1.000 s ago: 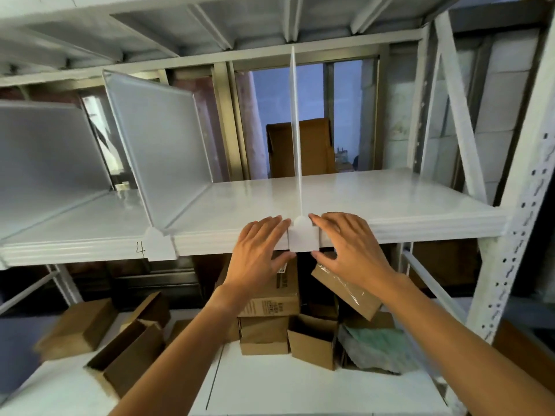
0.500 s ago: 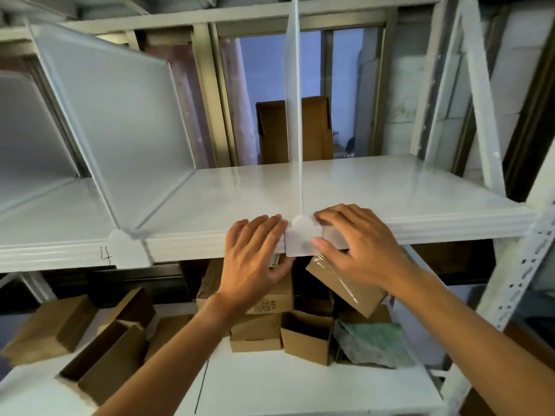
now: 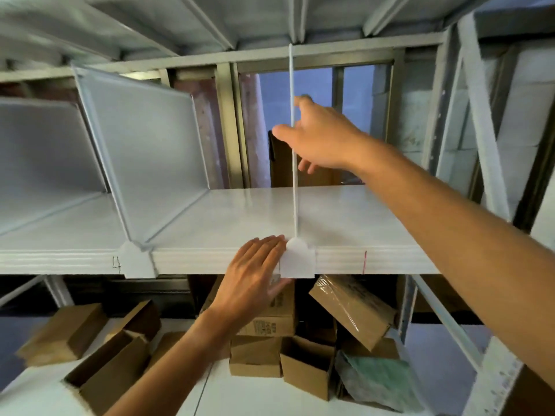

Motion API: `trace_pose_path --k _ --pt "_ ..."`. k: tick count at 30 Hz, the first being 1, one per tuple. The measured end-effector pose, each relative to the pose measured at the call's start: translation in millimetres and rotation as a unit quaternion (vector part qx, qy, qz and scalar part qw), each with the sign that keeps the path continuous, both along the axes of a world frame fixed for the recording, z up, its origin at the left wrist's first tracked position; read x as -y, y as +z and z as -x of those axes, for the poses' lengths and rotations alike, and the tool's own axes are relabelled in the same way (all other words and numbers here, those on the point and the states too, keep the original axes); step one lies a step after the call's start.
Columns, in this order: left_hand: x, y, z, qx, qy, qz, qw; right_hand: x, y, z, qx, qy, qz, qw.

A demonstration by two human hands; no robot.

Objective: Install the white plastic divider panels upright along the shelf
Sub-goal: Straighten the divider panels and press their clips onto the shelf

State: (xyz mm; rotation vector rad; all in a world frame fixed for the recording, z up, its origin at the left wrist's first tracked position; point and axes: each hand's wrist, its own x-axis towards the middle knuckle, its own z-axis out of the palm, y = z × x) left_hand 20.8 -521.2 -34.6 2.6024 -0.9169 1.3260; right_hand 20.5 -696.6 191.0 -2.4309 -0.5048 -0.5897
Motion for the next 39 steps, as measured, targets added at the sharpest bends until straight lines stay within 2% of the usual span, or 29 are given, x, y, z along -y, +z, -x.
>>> trace_pose_path --k 2,4,9,20,28,39 --pt "-2 3 -1 0.008 0.009 -0.015 1.000 -6 8 2 -0.084 0.014 0.010 0.996" --pt "-2 6 -1 0.019 0.019 -0.030 0.999 -8 6 7 -0.117 0.029 -0.006 0.993" --pt "3 8 4 0.017 0.023 -0.039 0.999 -8 1 14 -0.084 0.022 -0.021 0.996" --pt "17 5 -2 0.050 -0.021 -0.024 0.998 12 1 16 -0.091 0.008 -0.028 0.995" --pt "39 -1 -8 0.043 -0.035 -0.012 0.998 38 -1 19 -0.069 -0.002 -0.030 0.997" --pt "55 0 -10 0.040 -0.045 -0.013 0.998 63 0 2 -0.079 -0.004 0.011 0.997"
